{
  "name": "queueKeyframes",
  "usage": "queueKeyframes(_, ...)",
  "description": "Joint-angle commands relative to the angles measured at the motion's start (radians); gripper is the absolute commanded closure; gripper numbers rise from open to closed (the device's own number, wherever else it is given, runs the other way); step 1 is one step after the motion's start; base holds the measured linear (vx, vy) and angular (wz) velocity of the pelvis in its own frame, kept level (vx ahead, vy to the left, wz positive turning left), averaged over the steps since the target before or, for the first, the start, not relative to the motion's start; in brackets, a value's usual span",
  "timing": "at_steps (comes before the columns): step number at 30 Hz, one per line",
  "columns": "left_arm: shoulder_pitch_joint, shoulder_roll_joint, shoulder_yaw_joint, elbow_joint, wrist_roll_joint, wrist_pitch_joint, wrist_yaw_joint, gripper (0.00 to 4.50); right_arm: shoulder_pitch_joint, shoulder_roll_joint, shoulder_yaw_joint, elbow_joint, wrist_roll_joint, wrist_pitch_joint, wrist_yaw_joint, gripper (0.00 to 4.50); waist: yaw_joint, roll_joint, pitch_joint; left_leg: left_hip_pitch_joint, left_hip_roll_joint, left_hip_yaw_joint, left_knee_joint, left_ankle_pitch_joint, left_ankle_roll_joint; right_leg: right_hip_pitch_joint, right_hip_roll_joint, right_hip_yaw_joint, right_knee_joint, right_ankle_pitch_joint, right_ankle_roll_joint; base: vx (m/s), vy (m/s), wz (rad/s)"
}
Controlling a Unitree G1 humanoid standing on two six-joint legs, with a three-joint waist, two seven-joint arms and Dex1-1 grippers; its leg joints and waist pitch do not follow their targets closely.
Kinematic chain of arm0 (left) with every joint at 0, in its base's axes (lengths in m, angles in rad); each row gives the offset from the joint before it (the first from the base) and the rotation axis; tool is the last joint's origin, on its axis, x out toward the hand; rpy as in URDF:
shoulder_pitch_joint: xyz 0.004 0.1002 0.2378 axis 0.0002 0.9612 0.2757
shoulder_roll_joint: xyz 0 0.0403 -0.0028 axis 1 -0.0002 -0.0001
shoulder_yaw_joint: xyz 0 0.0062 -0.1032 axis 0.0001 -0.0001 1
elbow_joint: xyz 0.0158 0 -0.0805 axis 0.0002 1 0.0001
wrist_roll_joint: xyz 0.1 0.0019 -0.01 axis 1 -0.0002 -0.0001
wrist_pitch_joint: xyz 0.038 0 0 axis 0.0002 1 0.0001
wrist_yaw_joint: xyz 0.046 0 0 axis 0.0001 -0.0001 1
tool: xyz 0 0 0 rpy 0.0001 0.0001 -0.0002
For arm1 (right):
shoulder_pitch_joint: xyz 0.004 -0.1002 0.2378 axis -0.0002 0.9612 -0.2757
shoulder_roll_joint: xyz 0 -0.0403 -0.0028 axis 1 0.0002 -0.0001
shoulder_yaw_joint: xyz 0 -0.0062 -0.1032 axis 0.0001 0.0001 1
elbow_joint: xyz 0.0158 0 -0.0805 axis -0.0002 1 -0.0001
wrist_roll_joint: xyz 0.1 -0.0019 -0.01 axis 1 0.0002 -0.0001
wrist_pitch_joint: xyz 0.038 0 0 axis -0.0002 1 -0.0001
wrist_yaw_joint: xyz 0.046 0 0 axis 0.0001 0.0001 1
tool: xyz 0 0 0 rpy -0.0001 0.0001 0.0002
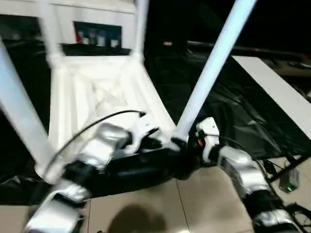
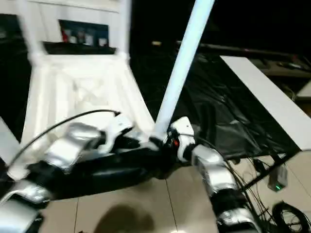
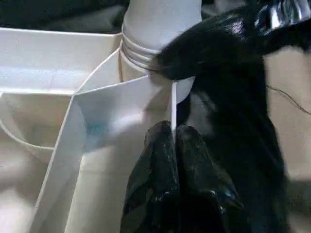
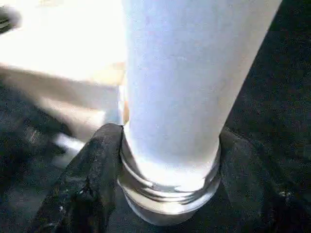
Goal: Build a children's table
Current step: Rotate leg to tighten
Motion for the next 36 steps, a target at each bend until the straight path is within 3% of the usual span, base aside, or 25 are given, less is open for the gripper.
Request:
queueKeyframes(1,-0.004,-0.066,-0.012,0.056,-0.024,0.000,0.041,4.50,-0.035,0.015,-0.038,0.057,-0.014,0.021,-0.128,1.86,-0.001,0.008,-0.043,0.003,0.022,-0.009,-0.072,-0.294,-0.029,0.022,-0.067,0.045,-0.104,-0.418,-0.111,0.000,0.000,0.00)
queueKeyframes(4,-0.050,-0.109,0.000,0.150,0.000,-0.023,0.137,4.50,-0.086,0.078,-0.055,0.101,-0.008,0.021,-0.223,1.86,-0.004,0.010,-0.047,-0.001,0.021,-0.009,-0.072,-0.270,-0.025,0.022,-0.065,0.045,-0.101,-0.373,-0.111,0.000,0.000,0.00)
queueKeyframes(6,-0.062,-0.124,0.009,0.184,0.011,-0.037,0.161,4.50,-0.105,0.098,-0.046,0.123,-0.019,0.007,-0.231,1.86,-0.005,0.009,-0.049,-0.004,0.022,-0.006,-0.071,-0.236,-0.014,0.027,-0.061,0.045,-0.091,-0.277,-0.130,0.000,0.000,0.00)
queueKeyframes(9,-0.076,-0.134,0.014,0.224,0.031,-0.056,0.186,4.50,-0.116,0.123,-0.026,0.128,-0.010,-0.017,-0.146,1.86,-0.002,0.009,-0.051,-0.004,0.023,-0.004,-0.068,-0.205,0.004,0.030,-0.062,0.046,-0.085,-0.204,-0.153,0.000,0.000,0.00)
queueKeyframes(10,-0.076,-0.134,0.014,0.224,0.031,-0.056,0.186,4.50,-0.116,0.123,-0.026,0.128,-0.010,-0.017,-0.146,1.30,0.000,0.008,-0.050,-0.005,0.022,-0.004,-0.068,-0.194,0.011,0.034,-0.062,0.046,-0.083,-0.191,-0.156,0.000,0.000,0.00)
queueKeyframes(11,-0.077,-0.130,0.013,0.225,0.032,-0.057,0.183,4.50,-0.112,0.123,-0.024,0.118,-0.003,-0.022,-0.120,1.30,0.001,0.009,-0.051,-0.005,0.023,-0.003,-0.069,-0.187,0.016,0.034,-0.062,0.045,-0.082,-0.180,-0.160,0.000,0.000,0.00)
queueKeyframes(13,-0.081,-0.122,0.012,0.228,0.032,-0.060,0.180,4.50,-0.100,0.119,-0.026,0.089,0.023,-0.017,-0.059,1.13,0.003,0.008,-0.050,-0.005,0.023,-0.002,-0.069,-0.192,0.026,0.036,-0.062,0.045,-0.084,-0.178,-0.166,0.000,0.000,0.00)
queueKeyframes(17,-0.075,-0.086,-0.010,0.198,0.041,-0.049,0.133,4.50,-0.070,0.064,0.003,0.024,0.019,-0.008,0.025,0.76,0.003,0.008,-0.046,-0.006,0.025,-0.004,-0.074,-0.222,0.026,0.036,-0.065,0.043,-0.094,-0.264,-0.151,0.000,0.000,0.00)
queueKeyframes(20,-0.044,-0.031,-0.047,0.126,0.046,-0.014,0.029,4.50,-0.014,-0.027,0.036,-0.075,0.035,0.018,0.177,0.76,0.005,0.008,-0.043,-0.007,0.028,-0.009,-0.077,-0.242,0.028,0.038,-0.069,0.043,-0.102,-0.329,-0.130,0.000,0.000,0.00)
queueKeyframes(21,-0.030,-0.011,-0.060,0.097,0.046,-0.002,-0.015,4.50,0.005,-0.059,0.043,-0.103,0.038,0.022,0.221,0.76,0.008,0.013,-0.047,-0.001,0.032,-0.007,-0.074,-0.226,0.033,0.035,-0.069,0.045,-0.098,-0.283,-0.143,0.000,0.000,0.00)
queueKeyframes(23,-0.017,0.011,-0.074,0.065,0.045,0.009,-0.060,4.50,0.021,-0.088,0.046,-0.126,0.038,0.025,0.262,0.76,0.005,0.011,-0.048,-0.006,0.029,-0.004,-0.073,-0.182,0.043,0.037,-0.064,0.044,-0.086,-0.182,-0.184,0.000,0.000,0.00)
queueKeyframes(26,0.008,0.058,-0.105,-0.005,0.034,0.019,-0.146,4.50,0.051,-0.138,0.057,-0.169,0.036,0.033,0.332,0.76,0.005,0.012,-0.048,-0.003,0.030,-0.003,-0.072,-0.167,0.046,0.037,-0.063,0.043,-0.082,-0.150,-0.203,0.000,0.000,0.00)
queueKeyframes(27,0.022,0.091,-0.126,-0.044,0.034,0.007,-0.190,4.50,0.069,-0.166,0.071,-0.197,0.037,0.056,0.379,0.76,0.006,0.017,-0.048,-0.001,0.031,-0.003,-0.071,-0.166,0.048,0.037,-0.062,0.044,-0.081,-0.132,-0.212,0.000,0.000,0.00)
queueKeyframes(29,0.043,0.143,-0.150,-0.119,0.026,0.020,-0.253,4.50,0.103,-0.210,0.111,-0.249,0.031,0.079,0.453,0.76,0.008,0.017,-0.048,-0.002,0.034,-0.004,-0.073,-0.163,0.051,0.042,-0.062,0.044,-0.077,-0.101,-0.217,0.000,0.000,0.00)
queueKeyframes(30,0.059,0.171,-0.157,-0.172,0.018,0.037,-0.292,4.50,0.120,-0.229,0.132,-0.279,0.035,0.096,0.480,0.76,0.011,0.018,-0.045,0.002,0.033,-0.002,-0.073,-0.181,0.051,0.038,-0.061,0.044,-0.078,-0.113,-0.221,0.000,0.000,0.00)
queueKeyframes(36,0.101,0.242,-0.175,-0.291,0.001,0.076,-0.378,4.50,0.119,-0.217,0.153,-0.277,0.017,0.081,0.489,0.76,0.008,0.017,-0.043,0.001,0.034,-0.003,-0.079,-0.207,0.018,0.035,-0.063,0.046,-0.080,-0.170,-0.214,0.000,0.000,0.00)
